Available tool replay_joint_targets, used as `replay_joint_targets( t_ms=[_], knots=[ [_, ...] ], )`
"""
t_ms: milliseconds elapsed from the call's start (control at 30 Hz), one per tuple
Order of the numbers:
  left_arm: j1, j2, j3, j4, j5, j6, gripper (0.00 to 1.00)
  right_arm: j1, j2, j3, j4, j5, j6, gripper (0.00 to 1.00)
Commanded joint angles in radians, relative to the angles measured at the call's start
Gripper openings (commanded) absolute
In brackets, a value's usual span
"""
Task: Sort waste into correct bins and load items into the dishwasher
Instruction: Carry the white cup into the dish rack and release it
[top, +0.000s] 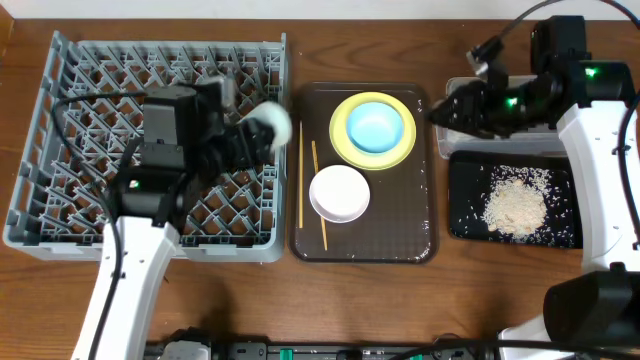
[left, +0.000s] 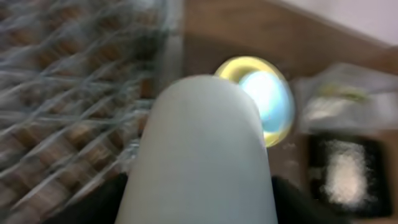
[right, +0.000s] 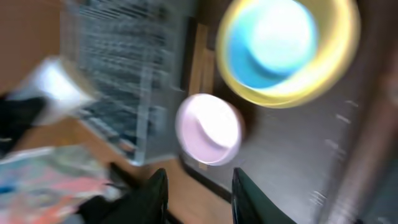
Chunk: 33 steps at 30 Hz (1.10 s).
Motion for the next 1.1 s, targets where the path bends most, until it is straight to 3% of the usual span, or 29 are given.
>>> replay_joint_targets(
  t_ms=[0, 200, 433, 1067],
  knots=[
    [0.036, -0.035, 0.118, -0.127, -0.289, 0.041, 0.53, 0.001, -0.013, 0.002, -0.036, 0.227, -0.091, 0.31],
    [0.139, -0.034, 0.17, -0.323, -0.306, 0.036, 0.53, 0.008, -0.018, 0.002, -0.046, 0.297, -0.099, 0.31],
    [0.222, 0.031, 0.169, -0.436, -0.294, 0.036, 0.53, 0.01, -0.018, 0.002, -0.044, 0.296, -0.099, 0.32],
    [0.222, 0.438, 0.169, -0.451, -0.295, 0.037, 0.54, 0.01, -0.018, 0.002, -0.048, 0.296, -0.099, 0.32]
  ],
)
